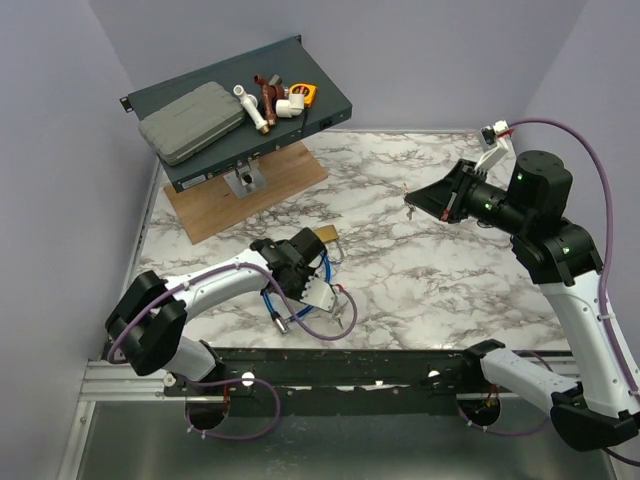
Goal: Unlock with the key
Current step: Place the lock at the center of the board.
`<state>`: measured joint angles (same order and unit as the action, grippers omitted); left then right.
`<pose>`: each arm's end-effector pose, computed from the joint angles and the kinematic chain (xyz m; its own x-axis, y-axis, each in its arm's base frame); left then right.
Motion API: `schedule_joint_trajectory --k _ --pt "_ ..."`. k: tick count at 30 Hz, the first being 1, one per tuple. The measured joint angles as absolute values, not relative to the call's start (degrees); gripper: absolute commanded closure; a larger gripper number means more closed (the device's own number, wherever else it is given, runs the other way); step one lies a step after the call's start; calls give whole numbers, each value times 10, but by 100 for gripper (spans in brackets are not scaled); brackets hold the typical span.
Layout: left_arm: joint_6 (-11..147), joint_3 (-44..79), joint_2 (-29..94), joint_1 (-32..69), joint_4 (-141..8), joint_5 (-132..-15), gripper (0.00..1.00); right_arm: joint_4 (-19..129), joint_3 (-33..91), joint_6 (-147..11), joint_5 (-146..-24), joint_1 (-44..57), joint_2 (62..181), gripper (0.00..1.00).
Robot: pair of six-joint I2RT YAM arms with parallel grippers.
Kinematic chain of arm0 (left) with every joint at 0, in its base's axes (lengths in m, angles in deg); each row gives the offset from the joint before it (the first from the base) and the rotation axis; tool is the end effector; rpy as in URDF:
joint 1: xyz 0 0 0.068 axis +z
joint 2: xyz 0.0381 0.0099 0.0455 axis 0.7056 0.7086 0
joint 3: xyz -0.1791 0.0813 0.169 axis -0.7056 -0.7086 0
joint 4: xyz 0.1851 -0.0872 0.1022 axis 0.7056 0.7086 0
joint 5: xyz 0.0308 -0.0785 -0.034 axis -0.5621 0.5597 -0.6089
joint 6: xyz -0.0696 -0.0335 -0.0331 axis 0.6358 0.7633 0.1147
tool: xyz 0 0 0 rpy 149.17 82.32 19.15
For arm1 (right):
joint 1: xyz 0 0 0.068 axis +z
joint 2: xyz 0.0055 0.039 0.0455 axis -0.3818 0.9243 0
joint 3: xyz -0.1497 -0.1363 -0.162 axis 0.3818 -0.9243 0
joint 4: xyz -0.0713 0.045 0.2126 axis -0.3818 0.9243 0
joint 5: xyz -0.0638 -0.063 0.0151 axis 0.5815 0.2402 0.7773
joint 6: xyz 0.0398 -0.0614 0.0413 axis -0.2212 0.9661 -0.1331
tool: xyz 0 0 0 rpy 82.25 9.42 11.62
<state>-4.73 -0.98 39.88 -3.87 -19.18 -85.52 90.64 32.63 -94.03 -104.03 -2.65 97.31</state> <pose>0.1618 -0.1770 0.1707 0.3361 0.9387 -0.0765 0.9134 -0.3050 0.2696 0.1682 0.0953 0.4233 -0.5790 0.3090 -0.7545 -0.4674 0.6324 0.6177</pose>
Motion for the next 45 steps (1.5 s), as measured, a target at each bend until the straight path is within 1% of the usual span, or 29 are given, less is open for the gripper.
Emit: schedule_joint_trajectory --k 1,4,6,8,15,20,23,25,28,29,31,33,36,37,39,41,45 --pt "-57 -16 402 -25 -192 -843 48 909 326 -939 -1040 -26 973 99" --pt "-111 -51 385 38 -194 -799 36 915 326 -935 -1040 -27 974 99" --pt "-159 -69 370 78 -186 -780 2 918 326 -933 -1040 -27 974 99" --pt "-198 -72 360 95 -171 -761 2 919 326 -932 -1040 -27 974 99" --pt "-296 -76 325 98 -157 -712 2 919 313 -932 -1040 -27 974 99" --pt "-441 -176 190 107 -182 -707 2 919 303 -932 -1039 -27 974 99" --pt "-502 -196 144 126 -178 -700 2 918 302 -932 -1037 -26 974 99" --pt "-492 -157 149 135 -161 -683 2 914 299 -932 -1035 -27 973 99" --pt "-465 -43 186 137 -131 -656 2 907 287 -934 -1034 -27 969 99" --pt "-463 -28 187 137 -135 -649 2 906 284 -935 -1034 -27 969 99" --pt "-479 -47 161 141 -156 -630 2 905 281 -937 -1034 -27 970 99" --pt "-514 -109 123 150 -167 -610 2 903 280 -937 -1034 -27 970 99" --pt "-570 -182 112 164 -148 -590 11 899 280 -937 -1034 -27 970 99" --pt "-578 -183 122 166 -143 -588 15 898 280 -937 -1034 -27 970 99" --pt "-593 -173 168 168 -140 -582 19 897 280 -939 -1034 -27 970 99" --pt "-604 -156 207 170 -145 -578 19 897 280 -941 -1034 -27 969 99" --pt "-614 -146 239 174 -161 -577 19 897 280 -941 -1033 -27 969 99"
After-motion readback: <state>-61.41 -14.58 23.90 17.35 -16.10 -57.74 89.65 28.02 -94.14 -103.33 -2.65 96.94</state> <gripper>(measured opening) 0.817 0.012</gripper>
